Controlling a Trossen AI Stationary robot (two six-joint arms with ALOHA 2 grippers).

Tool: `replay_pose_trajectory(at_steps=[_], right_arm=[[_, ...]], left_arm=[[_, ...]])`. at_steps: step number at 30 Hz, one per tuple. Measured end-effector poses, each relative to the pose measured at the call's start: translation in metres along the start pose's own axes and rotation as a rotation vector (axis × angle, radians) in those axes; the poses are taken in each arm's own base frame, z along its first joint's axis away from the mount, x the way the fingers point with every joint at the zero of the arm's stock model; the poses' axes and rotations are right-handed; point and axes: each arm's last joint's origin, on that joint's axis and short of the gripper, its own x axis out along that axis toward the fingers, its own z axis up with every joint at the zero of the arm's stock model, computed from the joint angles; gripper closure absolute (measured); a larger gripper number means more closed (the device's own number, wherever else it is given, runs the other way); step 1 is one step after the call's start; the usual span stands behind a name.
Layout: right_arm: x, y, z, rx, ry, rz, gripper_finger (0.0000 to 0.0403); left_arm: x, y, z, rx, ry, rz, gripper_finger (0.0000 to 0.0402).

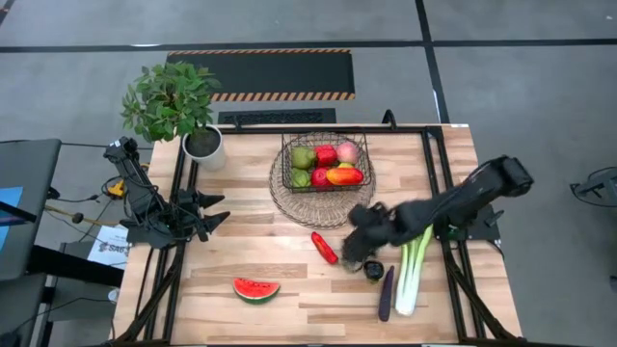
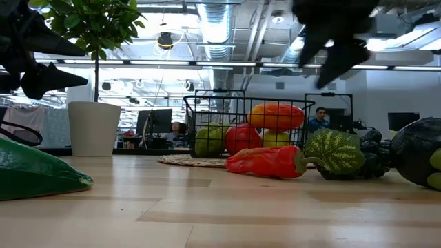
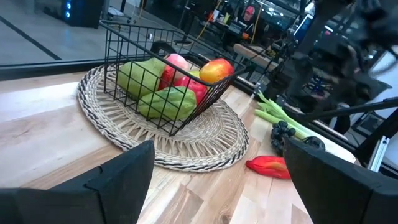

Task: Build produce basket
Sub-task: Put the red chili pepper into the black wire basket

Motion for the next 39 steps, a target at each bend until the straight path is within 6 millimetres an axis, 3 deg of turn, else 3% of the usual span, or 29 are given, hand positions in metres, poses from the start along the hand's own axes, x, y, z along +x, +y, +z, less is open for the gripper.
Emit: replay_pose_trajectory(at_steps=[6, 9, 13, 32, 39], right_arm=[[0.061, 0.052, -0.015, -0.067, -0.13, 0.074, 0.0022], [0.089, 0.061, -0.021, -0.086, -0.13, -0.007, 0.0022], [0.109, 0.061, -0.029, -0.087, -0.104, -0.162, 0.0022], [0.14, 0.064, -0.044, -0.016, -0.064, -0.183, 0.0023], [0.142, 0.068, -0.046, -0.008, -0.057, -0.154, 0.0066]], left_arm=[[0.0, 0.0, 0.0, -0.004, 0.001, -0.002, 0.006], [0.0, -0.001, 0.0, -0.006, 0.011, -0.009, 0.006], [0.0, -0.001, -0.001, -0.009, 0.042, -0.031, 0.006], [0.0, -0.002, -0.002, -0.011, 0.066, -0.047, 0.006], [0.0, -0.002, -0.002, -0.011, 0.067, -0.048, 0.006]])
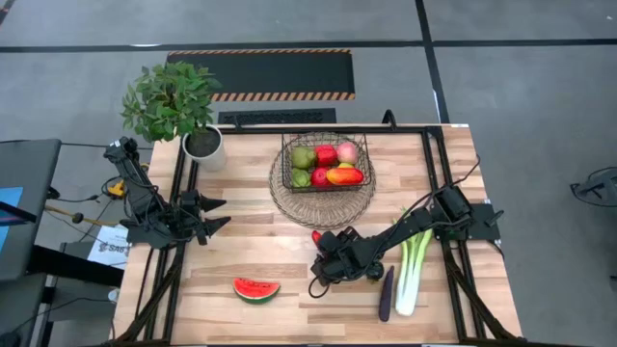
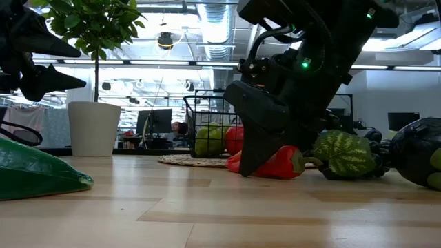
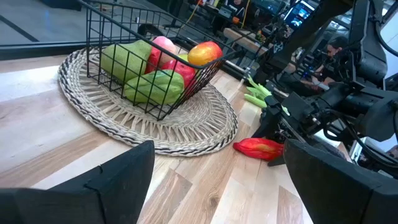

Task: Build produce basket
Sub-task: Put the red chili pepper into the black wire basket

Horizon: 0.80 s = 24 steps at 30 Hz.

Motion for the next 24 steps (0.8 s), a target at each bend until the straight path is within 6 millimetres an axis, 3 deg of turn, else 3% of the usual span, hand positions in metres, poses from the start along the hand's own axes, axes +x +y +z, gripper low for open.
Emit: replay_pose_trajectory(at_steps=[6, 15, 24], right_arm=[[-0.001, 0.0, 0.0, -0.003, 0.004, 0.002, 0.0125], [-0.002, 0.001, 0.002, 0.001, 0.004, 0.013, 0.0165], [-0.021, 0.023, 0.026, -0.105, -0.037, 0.086, 0.0206]], left_arm=[[0.0, 0.0, 0.0, 0.0, 0.0, -0.001, 0.006], [0.0, 0.0, 0.0, -0.009, 0.0, -0.001, 0.006], [0.0, 0.0, 0.0, -0.016, 0.0, -0.001, 0.006]])
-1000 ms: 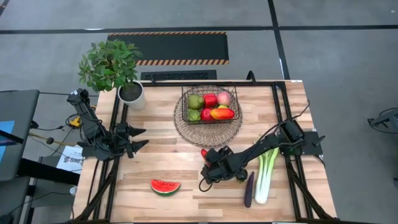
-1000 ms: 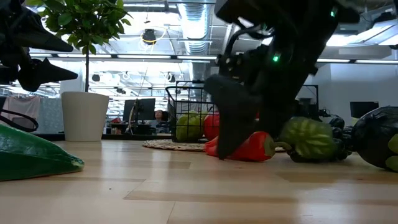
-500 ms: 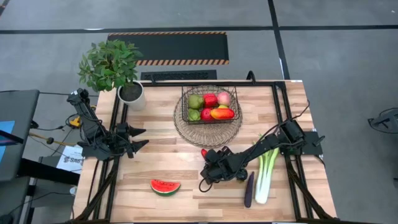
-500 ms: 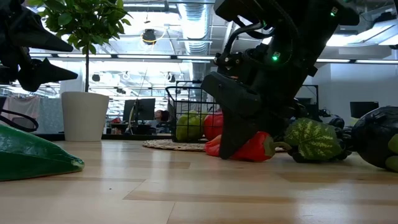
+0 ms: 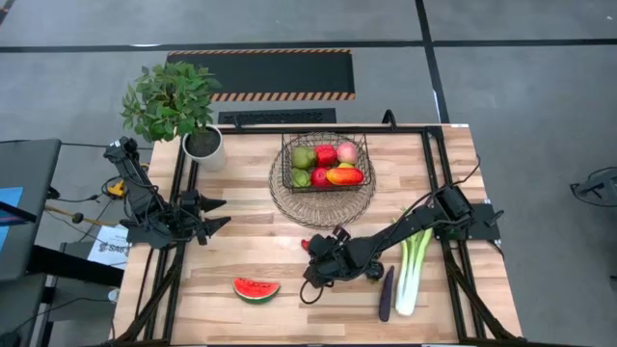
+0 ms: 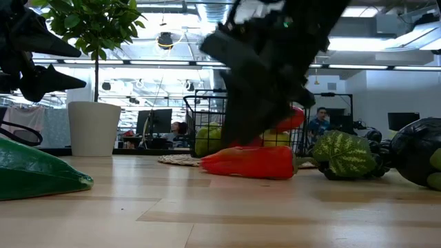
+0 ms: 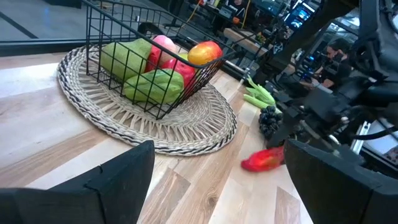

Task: Build produce basket
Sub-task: Put the red chili pepper into the black wire basket, then put the purple mangosteen into the black wire basket

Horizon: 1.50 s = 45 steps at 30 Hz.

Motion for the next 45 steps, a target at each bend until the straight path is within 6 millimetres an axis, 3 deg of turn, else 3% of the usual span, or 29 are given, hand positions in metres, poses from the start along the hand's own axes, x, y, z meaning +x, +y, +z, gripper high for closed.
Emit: replay_pose_trajectory(at_steps=[8, 12, 17, 22, 27, 36, 45], right_arm=[[-0.01, 0.004, 0.012, -0.101, 0.004, -0.023, 0.0247], [-0.015, 0.0, 0.007, -0.103, 0.085, -0.034, 0.0241], [-0.047, -0.007, -0.01, -0.05, 0.243, -0.082, 0.0177], [-0.091, -0.011, -0.025, -0.023, 0.277, -0.129, 0.0095], [-0.121, -0.02, -0.043, 0.034, 0.298, -0.231, 0.0051], [-0.109, -0.033, -0.094, 0.231, 0.235, -0.327, 0.0048], [-0.099, -0.039, -0.12, 0.346, 0.168, -0.306, 0.0048]], left_arm=[[0.0, 0.0, 0.0, 0.0, 0.0, 0.0, 0.006], [0.0, 0.0, 0.0, 0.0, 0.0, 0.0, 0.006], [0.0, 0.0, 0.0, -0.006, -0.001, 0.001, 0.006], [0.0, 0.0, 0.001, -0.009, -0.021, 0.013, 0.006], [0.0, 0.0, 0.001, -0.01, -0.023, 0.015, 0.006], [0.0, 0.0, 0.001, -0.012, -0.024, 0.015, 0.006], [0.0, 0.0, 0.001, -0.027, -0.023, 0.014, 0.006]])
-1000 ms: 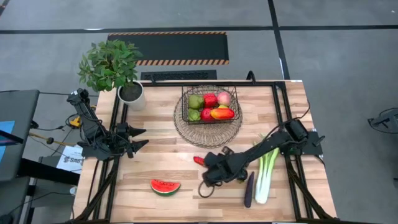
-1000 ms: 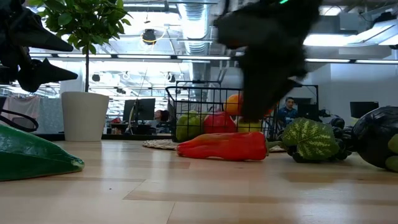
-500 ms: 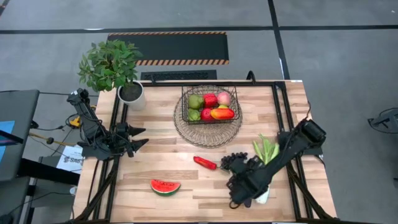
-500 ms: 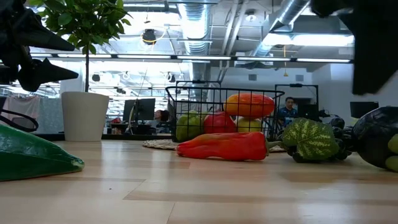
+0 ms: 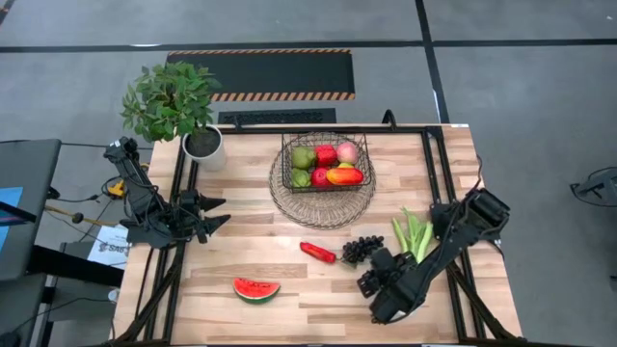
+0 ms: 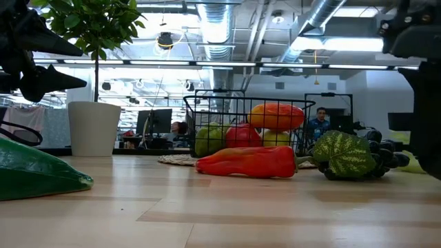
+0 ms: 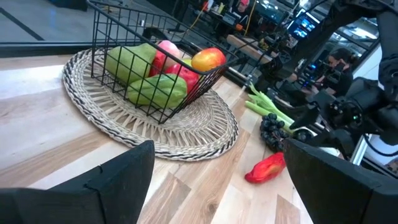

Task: Build produce basket
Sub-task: Put the purple mangosteen into the black wire basket

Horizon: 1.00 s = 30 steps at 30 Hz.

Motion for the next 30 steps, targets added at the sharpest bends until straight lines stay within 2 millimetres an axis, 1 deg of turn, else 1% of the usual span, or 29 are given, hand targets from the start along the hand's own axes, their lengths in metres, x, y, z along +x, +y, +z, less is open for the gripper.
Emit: replay_pose_trajectory(at_steps=[4, 10, 18, 22, 26, 30], right_arm=[[0.003, -0.006, -0.006, 0.02, -0.009, -0.011, 0.0049], [0.009, -0.009, -0.012, 0.027, -0.006, 0.007, 0.0056], [0.01, -0.009, -0.009, 0.024, -0.007, -0.002, 0.0116], [0.01, -0.009, -0.009, 0.029, -0.008, -0.001, 0.0123], [0.004, -0.005, -0.007, 0.04, -0.017, 0.009, 0.0119], [-0.008, 0.002, -0.002, 0.044, -0.071, 0.037, 0.0118]], left_arm=[[0.0, 0.0, 0.0, 0.0, 0.0, 0.0, 0.006], [0.0, 0.0, 0.0, 0.0, 0.0, 0.0, 0.006], [0.0, 0.0, 0.0, 0.0, 0.0, 0.0, 0.006], [0.0, 0.0, 0.0, 0.0, 0.0, 0.0, 0.006], [0.0, 0.0, 0.0, 0.0, 0.0, 0.0, 0.006], [0.0, 0.0, 0.0, 0.0, 0.0, 0.0, 0.006]])
